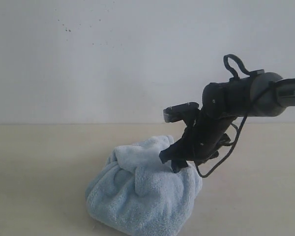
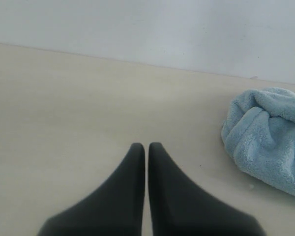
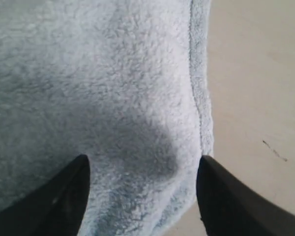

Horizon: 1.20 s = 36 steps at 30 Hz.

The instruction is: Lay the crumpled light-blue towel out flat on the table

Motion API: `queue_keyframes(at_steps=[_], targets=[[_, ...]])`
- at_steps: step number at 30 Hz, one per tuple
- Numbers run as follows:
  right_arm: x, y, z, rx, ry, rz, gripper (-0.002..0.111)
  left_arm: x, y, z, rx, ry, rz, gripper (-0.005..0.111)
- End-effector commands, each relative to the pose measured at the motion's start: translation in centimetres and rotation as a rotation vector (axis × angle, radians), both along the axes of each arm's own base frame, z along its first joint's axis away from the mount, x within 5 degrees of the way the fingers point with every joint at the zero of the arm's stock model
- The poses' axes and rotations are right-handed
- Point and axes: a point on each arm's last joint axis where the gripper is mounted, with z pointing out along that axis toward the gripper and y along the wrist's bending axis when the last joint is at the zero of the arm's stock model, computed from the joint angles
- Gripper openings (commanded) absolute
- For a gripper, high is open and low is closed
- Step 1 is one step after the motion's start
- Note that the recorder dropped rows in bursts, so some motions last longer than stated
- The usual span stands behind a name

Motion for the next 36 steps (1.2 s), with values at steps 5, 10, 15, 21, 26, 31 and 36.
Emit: queue_keyframes(at_steps=[5,10,15,21,26,31,36], targets=[[1.1,-1.7,-2.6,0.078,0.085,-0.048,0.057,0.0,0.0,-0.1,0.006,0.000,-0.009,0.004],[1.0,-1.2,-2.4,0.132,0.090,-0.011,0.023,0.0,0.0,-0.1,0.006,0.000,-0.009,0.004],[1.1,-0.8,-2.2,0.193,0.101,-0.062,0.000,0.0,0.0,-0.1,0.006,0.000,-0.009,0.004],[0.8,-1.2,1.9,0.177,-0.013,-0.001,0.000,0.0,0.0,-0.1,0.006,0.000,-0.009,0.004],[-0.3,-2.7,10.0,0.118,-0.283,0.047,0.000,0.0,0.0,-0.1,0.006,0.000,-0.009,0.004],[-3.2,-4.4,18.3,0.141,-0.536,0.006,0.000,0.0,0.0,-0.1,0.006,0.000,-0.009,0.004],[-5.4,-5.2,20.5,0.108,-0.526,0.055,0.000,0.0,0.0,-0.1,0.006,0.000,-0.009,0.004]])
